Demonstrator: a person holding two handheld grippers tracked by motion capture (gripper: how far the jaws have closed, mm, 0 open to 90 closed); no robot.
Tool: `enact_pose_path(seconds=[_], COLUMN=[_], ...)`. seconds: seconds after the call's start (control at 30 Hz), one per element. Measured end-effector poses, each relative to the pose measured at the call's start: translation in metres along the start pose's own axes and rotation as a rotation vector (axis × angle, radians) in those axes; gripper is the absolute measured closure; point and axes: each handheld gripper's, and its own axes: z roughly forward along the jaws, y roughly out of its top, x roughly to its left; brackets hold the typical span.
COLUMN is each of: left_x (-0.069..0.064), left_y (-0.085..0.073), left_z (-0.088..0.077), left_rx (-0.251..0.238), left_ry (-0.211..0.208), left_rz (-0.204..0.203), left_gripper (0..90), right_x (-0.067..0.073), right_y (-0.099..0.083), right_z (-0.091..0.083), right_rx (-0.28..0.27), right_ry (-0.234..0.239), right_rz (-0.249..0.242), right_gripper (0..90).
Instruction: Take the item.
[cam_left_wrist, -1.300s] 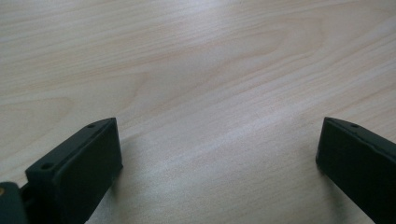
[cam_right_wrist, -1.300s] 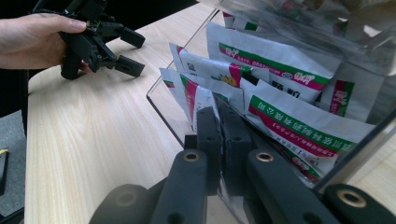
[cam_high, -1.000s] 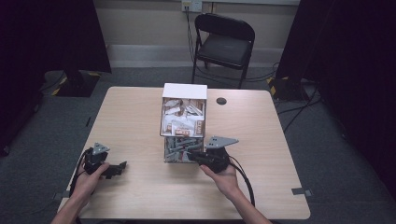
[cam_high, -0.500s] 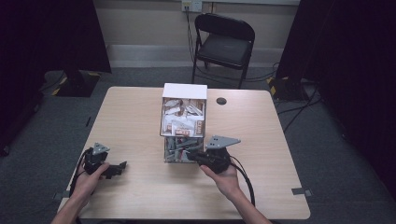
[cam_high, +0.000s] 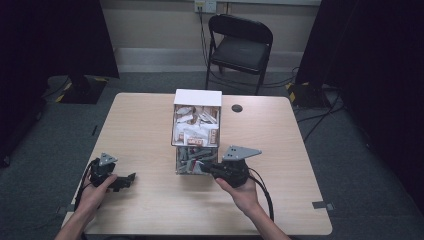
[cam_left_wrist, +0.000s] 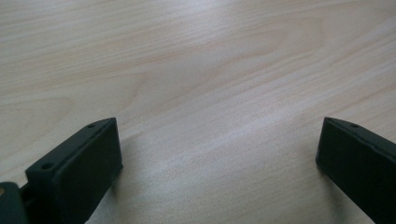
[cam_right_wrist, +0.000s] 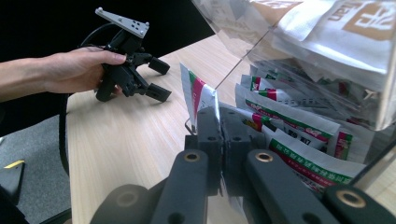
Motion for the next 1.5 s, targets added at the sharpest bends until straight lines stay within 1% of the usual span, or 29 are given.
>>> enact_pose_path(seconds=[0.2, 0.33, 0.53, 0.6, 0.87, 1.03, 1.33, 1.5], left_x=[0.0, 0.0, 0.0, 0.0, 0.0, 0.0, 0.0, 0.0], left_y=[0.0, 0.0, 0.0, 0.0, 0.0, 0.0, 0.0, 0.0], left_z=[0.0, 0.0, 0.0, 0.0, 0.0, 0.0, 0.0, 0.0], left_rx=[0.0, 0.0, 0.0, 0.0, 0.0, 0.0, 0.0, 0.0], left_ry=[0.0, -0.001, 0.0, 0.0, 0.0, 0.0, 0.0, -0.001], left_rz=[0.0, 0.0, 0.0, 0.0, 0.0, 0.0, 0.0, 0.0], left_gripper=[0.0, 0.0, 0.0, 0.0, 0.0, 0.0, 0.0, 0.0], right_x=[0.0, -0.001, -0.002, -0.002, -0.009, -0.013, -0.018, -0.022], right_y=[0.0, -0.001, -0.003, -0.003, -0.007, -0.006, -0.006, -0.007], right_z=[-0.005, -0.011, -0.021, -0.024, -0.039, -0.048, -0.059, -0.066], right_rx=[-0.003, -0.007, -0.003, -0.01, -0.035, -0.05, -0.062, -0.065], right_ry=[-0.003, -0.007, -0.023, -0.026, -0.046, -0.059, -0.078, -0.1], right_rz=[0.003, 0.013, 0.012, 0.014, 0.046, 0.054, 0.061, 0.064], right_gripper=[88.6, 88.6, 88.6, 88.6, 88.7, 88.7, 88.7, 88.7])
